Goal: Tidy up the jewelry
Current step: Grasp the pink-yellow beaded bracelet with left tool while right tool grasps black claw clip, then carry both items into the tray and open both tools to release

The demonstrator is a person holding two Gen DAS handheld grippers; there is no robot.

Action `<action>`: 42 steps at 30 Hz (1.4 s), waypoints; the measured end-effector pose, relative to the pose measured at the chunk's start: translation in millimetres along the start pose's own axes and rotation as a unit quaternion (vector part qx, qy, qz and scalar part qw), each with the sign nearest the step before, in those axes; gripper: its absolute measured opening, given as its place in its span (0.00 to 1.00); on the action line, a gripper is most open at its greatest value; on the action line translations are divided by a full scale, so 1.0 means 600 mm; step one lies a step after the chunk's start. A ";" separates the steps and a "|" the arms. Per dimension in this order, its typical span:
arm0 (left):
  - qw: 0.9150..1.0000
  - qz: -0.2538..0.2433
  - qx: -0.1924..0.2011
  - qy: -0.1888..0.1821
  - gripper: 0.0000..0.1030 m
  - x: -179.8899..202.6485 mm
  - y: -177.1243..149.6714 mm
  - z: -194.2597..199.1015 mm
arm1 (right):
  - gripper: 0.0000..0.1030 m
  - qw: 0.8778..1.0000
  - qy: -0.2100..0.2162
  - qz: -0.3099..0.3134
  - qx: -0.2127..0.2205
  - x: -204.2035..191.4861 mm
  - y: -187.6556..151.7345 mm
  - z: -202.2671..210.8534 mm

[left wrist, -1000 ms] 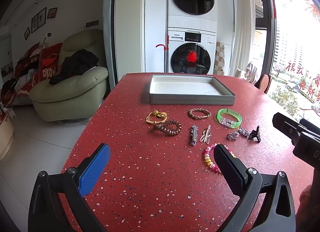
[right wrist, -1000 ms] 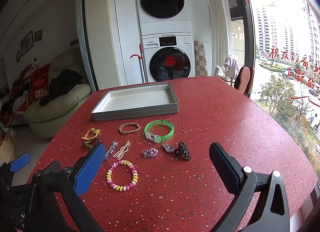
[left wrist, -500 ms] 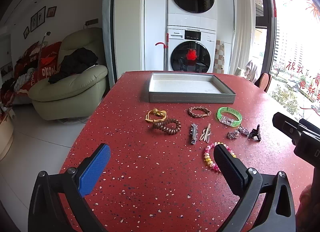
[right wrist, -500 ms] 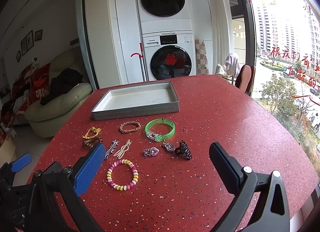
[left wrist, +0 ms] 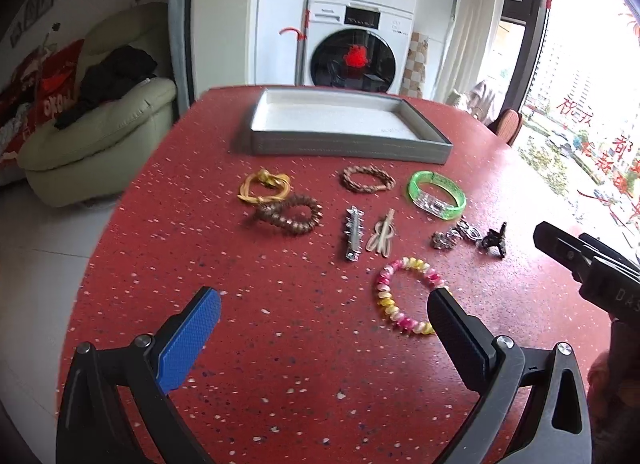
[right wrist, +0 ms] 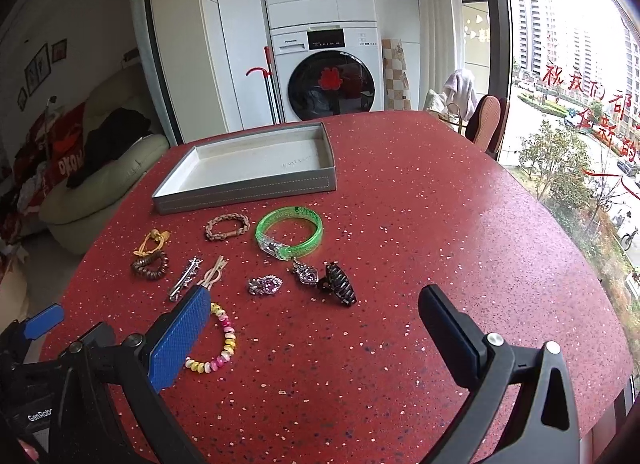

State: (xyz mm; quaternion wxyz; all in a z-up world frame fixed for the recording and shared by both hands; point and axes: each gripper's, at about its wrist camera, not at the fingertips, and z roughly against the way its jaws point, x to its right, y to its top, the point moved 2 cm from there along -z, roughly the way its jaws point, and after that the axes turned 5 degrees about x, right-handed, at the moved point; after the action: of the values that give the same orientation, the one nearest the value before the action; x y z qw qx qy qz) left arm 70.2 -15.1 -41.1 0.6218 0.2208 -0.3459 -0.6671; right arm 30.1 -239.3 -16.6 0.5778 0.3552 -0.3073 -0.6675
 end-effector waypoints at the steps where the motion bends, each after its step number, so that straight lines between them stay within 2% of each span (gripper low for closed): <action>1: 1.000 -0.001 -0.015 -0.010 1.00 0.007 0.002 -0.013 | 1.00 1.000 -0.001 0.000 -0.014 0.006 0.002 -0.012; 6: 0.997 -0.035 -0.072 -0.015 1.00 0.044 0.003 -0.069 | 1.00 0.997 0.003 -0.009 -0.079 0.035 0.013 -0.073; 10: 0.995 -0.027 -0.097 -0.022 1.00 0.058 0.001 -0.100 | 0.99 0.993 0.006 0.008 -0.121 0.044 0.013 -0.115; 12: 0.993 -0.017 -0.114 -0.022 0.97 0.061 -0.001 -0.115 | 0.92 0.991 0.005 0.027 -0.133 0.040 0.010 -0.131; 14: 0.994 -0.022 -0.105 -0.014 0.96 0.068 0.001 -0.118 | 0.85 0.988 0.011 0.039 -0.149 0.036 0.005 -0.146; 15: 0.994 -0.022 -0.107 -0.017 0.89 0.070 0.001 -0.120 | 0.81 0.987 0.015 0.042 -0.155 0.035 0.002 -0.151; 17: 0.994 -0.028 -0.104 -0.008 0.85 0.077 0.001 -0.123 | 0.70 0.985 0.019 0.046 -0.163 0.033 -0.001 -0.163; 19: 0.994 -0.036 -0.103 0.001 0.83 0.083 0.001 -0.122 | 0.67 0.986 0.021 0.049 -0.159 0.031 -0.002 -0.169; 21: 0.994 -0.047 -0.098 0.007 0.66 0.088 0.000 -0.119 | 0.59 0.986 0.020 0.057 -0.158 0.027 0.000 -0.170; 22: 0.994 -0.051 -0.097 0.005 0.60 0.090 0.000 -0.118 | 0.51 0.985 0.023 0.059 -0.158 0.026 0.001 -0.169; 23: 0.994 -0.053 -0.096 0.001 0.45 0.091 0.001 -0.117 | 0.41 0.985 0.026 0.060 -0.158 0.025 0.002 -0.169; 24: 0.994 -0.054 -0.096 -0.002 0.33 0.092 0.002 -0.118 | 0.35 0.985 0.028 0.060 -0.158 0.024 0.002 -0.168; 25: 0.994 -0.055 -0.097 -0.006 0.28 0.091 0.002 -0.117 | 0.27 0.985 0.031 0.057 -0.157 0.025 0.003 -0.167; 27: 0.994 -0.055 -0.096 -0.018 0.26 0.090 0.002 -0.113 | 0.18 0.986 0.035 0.048 -0.158 0.027 0.001 -0.164; 32: 0.992 -0.043 -0.093 -0.069 0.26 0.077 -0.001 -0.094 | 0.18 0.986 0.043 0.025 -0.158 0.038 0.001 -0.150; 35: 0.992 -0.038 -0.085 -0.086 0.26 0.071 0.011 -0.078 | 0.18 0.987 0.050 0.010 -0.154 0.045 0.007 -0.138; 42: 0.992 -0.011 -0.061 -0.112 0.26 0.045 0.084 -0.055 | 0.18 0.988 0.075 -0.013 -0.133 0.038 0.060 -0.119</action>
State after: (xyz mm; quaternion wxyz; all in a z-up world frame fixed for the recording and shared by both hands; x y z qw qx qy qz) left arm 124.9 -47.1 -22.5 0.5841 0.1098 -0.3698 -0.7141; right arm 107.2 -267.3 -29.6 0.6326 0.3281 -0.1674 -0.6813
